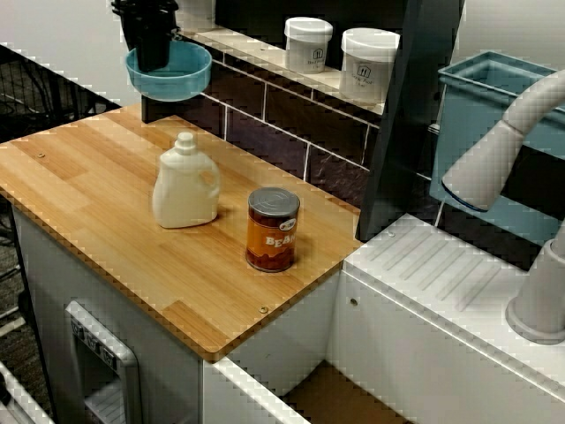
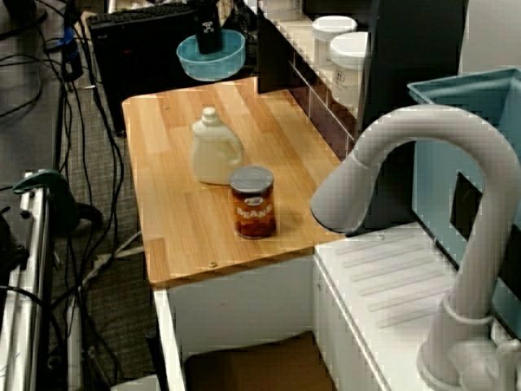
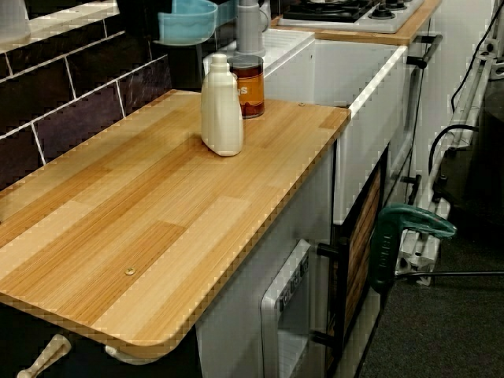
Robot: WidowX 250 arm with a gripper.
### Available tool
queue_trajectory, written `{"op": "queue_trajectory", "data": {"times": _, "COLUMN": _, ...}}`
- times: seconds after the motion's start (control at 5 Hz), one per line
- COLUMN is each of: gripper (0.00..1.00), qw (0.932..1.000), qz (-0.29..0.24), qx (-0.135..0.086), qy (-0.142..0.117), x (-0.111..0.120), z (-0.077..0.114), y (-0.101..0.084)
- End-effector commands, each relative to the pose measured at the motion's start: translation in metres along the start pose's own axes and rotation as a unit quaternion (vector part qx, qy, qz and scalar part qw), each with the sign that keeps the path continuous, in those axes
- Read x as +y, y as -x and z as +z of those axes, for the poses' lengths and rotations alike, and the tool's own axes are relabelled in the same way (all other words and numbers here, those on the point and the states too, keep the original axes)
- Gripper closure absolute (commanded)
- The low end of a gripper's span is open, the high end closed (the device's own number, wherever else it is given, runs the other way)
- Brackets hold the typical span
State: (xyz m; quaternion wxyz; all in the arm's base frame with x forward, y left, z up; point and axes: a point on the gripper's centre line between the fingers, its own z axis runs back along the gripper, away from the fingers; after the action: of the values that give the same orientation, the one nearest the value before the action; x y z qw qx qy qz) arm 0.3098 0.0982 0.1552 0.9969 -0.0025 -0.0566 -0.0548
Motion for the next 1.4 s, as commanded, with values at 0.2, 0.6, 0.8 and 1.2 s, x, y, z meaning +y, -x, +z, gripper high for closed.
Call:
{"op": "queue_trajectory", "data": {"times": 0.2, "gripper": 1.0, "qw": 0.9986, "qz": -0.048, "qx": -0.02, "qy": -0.008, "x": -0.045, "z": 0.027, "y": 0.015}}
{"op": "queue_trajectory", "data": {"times": 0.6, "gripper": 1.0, "qw": 0.9978, "qz": -0.066, "qx": -0.006, "qy": -0.001, "x": -0.062, "z": 0.019, "y": 0.035}}
{"op": "queue_trajectory", "data": {"times": 0.8, "gripper": 1.0, "qw": 0.997, "qz": -0.077, "qx": 0.006, "qy": 0.004, "x": -0.073, "z": 0.012, "y": 0.051}}
{"op": "queue_trajectory", "data": {"times": 1.2, "gripper": 1.0, "qw": 0.995, "qz": -0.095, "qx": 0.029, "qy": 0.01, "x": -0.093, "z": -0.003, "y": 0.081}}
